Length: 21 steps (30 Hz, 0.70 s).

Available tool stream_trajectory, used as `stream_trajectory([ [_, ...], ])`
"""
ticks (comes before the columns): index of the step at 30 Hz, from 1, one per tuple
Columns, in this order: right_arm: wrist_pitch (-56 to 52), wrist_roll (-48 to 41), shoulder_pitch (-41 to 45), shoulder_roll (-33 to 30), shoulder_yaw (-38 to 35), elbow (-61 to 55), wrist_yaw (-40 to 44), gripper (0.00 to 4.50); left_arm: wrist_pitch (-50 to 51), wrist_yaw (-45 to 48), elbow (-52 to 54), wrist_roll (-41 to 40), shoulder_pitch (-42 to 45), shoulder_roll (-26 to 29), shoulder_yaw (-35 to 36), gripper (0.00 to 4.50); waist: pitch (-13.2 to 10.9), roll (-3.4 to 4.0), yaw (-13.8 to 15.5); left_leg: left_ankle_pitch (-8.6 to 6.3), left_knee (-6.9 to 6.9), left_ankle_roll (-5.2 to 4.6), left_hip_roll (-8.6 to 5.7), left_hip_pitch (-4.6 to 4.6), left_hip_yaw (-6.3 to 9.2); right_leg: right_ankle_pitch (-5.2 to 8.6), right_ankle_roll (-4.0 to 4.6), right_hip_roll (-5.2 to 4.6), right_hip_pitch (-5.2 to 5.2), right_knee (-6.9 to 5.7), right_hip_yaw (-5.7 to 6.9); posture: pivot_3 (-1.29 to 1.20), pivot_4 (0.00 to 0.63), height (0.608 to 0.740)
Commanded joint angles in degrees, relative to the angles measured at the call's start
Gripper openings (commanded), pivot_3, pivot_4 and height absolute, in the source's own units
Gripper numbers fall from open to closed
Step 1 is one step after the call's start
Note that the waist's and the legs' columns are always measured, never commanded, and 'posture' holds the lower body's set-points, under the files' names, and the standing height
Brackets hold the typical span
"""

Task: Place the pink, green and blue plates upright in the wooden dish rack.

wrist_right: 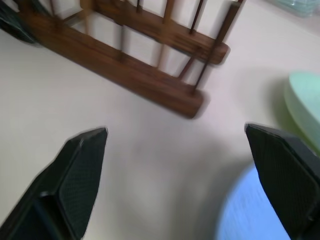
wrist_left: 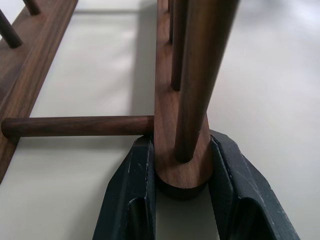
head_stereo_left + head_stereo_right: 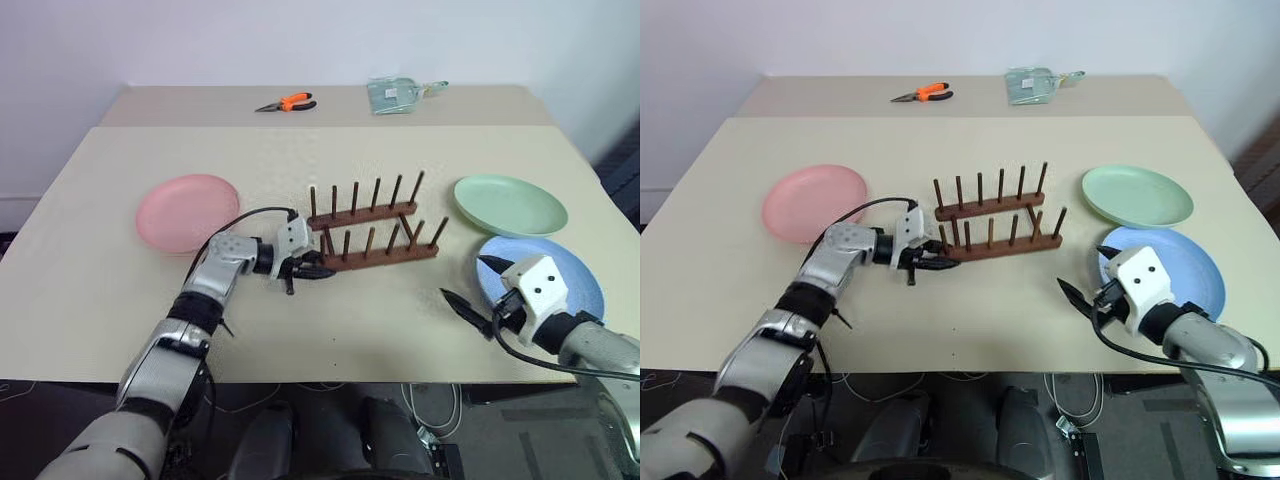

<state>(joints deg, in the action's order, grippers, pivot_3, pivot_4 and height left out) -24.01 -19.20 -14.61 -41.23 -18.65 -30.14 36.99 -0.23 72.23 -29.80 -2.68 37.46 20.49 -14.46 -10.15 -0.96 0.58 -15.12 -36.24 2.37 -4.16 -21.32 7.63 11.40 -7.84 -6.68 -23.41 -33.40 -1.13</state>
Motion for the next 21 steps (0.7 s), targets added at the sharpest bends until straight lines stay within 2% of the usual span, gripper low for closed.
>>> stream_trajectory([
  [1,0.94,-0.89,-1.76,-1.87,-4.11,0.26,2.88,4.50,4.58,2.86,12.25,-2.71,-3.83,3.25,-0.35,0.78,-0.01,-0.01,0.02,0.00,0.00,0.00,0.01,0.00,0.01,0.00,0.01,0.00,0.00,0.00,0.00,0.00,0.150,0.740],
  [4,1.63,-0.43,-2.43,-2.41,-5.39,1.61,4.10,4.50,8.44,0.75,16.69,-2.94,-5.57,3.98,0.02,2.22,-0.01,0.00,0.22,0.00,-0.04,0.00,0.01,-0.01,0.00,0.08,-0.02,0.00,0.01,0.01,0.00,0.00,0.150,0.740],
  [8,1.90,-0.14,-3.60,-3.12,-5.80,1.95,5.84,4.50,9.63,-4.52,16.56,-0.09,-7.10,5.56,0.51,4.21,-0.01,-0.01,0.18,0.00,-0.07,0.00,0.01,-0.01,0.03,0.21,-0.05,0.00,0.06,0.03,0.00,0.00,0.150,0.740],
  [10,1.23,-1.03,-4.83,-3.35,-5.59,0.64,7.18,3.58,11.47,-5.95,17.34,-0.23,-8.55,7.29,1.47,4.28,0.00,0.01,-0.06,0.00,-0.02,0.00,0.01,0.02,0.02,0.16,-0.12,0.00,0.04,0.01,0.01,0.00,0.150,0.740],
  [11,0.93,-1.25,-5.55,-3.50,-5.14,-0.31,7.83,3.16,12.64,-6.09,18.78,-0.99,-9.83,8.41,2.23,4.12,0.00,0.01,-0.16,0.00,0.01,0.00,0.02,0.04,0.00,0.14,-0.17,0.01,0.03,0.01,0.01,0.00,0.150,0.740],
  [12,0.65,-1.21,-6.15,-3.58,-4.32,-1.28,8.26,2.73,14.80,-5.82,21.14,-2.37,-11.41,9.61,3.15,3.77,0.00,0.01,-0.29,0.00,0.03,0.00,0.03,0.04,0.00,0.14,-0.17,0.01,0.01,-0.01,0.01,0.00,0.150,0.740],
  [17,-0.33,1.35,-5.78,-2.09,4.88,-5.21,6.91,0.17,28.11,-2.96,39.99,-10.46,-22.07,16.19,3.68,1.43,0.06,0.09,-1.19,-0.01,0.08,0.00,0.13,0.05,0.01,0.24,0.00,0.02,-0.01,-0.06,0.01,0.00,0.150,0.740],
  [19,-0.09,5.20,-3.45,-0.58,10.03,-3.55,3.88,0.00,30.99,-6.96,44.42,-11.00,-24.38,14.15,2.45,0.41,0.06,0.08,-1.07,-0.01,0.04,0.01,0.13,0.03,0.01,0.27,0.02,-0.03,0.00,-0.03,0.00,0.00,0.150,0.740],
  [21,0.14,8.84,-0.86,0.64,14.06,-0.76,1.34,0.00,31.69,-11.39,45.39,-9.98,-24.79,10.78,1.17,0.41,0.06,0.08,-0.27,-0.01,-0.05,0.01,0.13,-0.03,0.05,0.28,0.04,-0.11,0.04,0.02,0.01,0.00,0.150,0.740],
])
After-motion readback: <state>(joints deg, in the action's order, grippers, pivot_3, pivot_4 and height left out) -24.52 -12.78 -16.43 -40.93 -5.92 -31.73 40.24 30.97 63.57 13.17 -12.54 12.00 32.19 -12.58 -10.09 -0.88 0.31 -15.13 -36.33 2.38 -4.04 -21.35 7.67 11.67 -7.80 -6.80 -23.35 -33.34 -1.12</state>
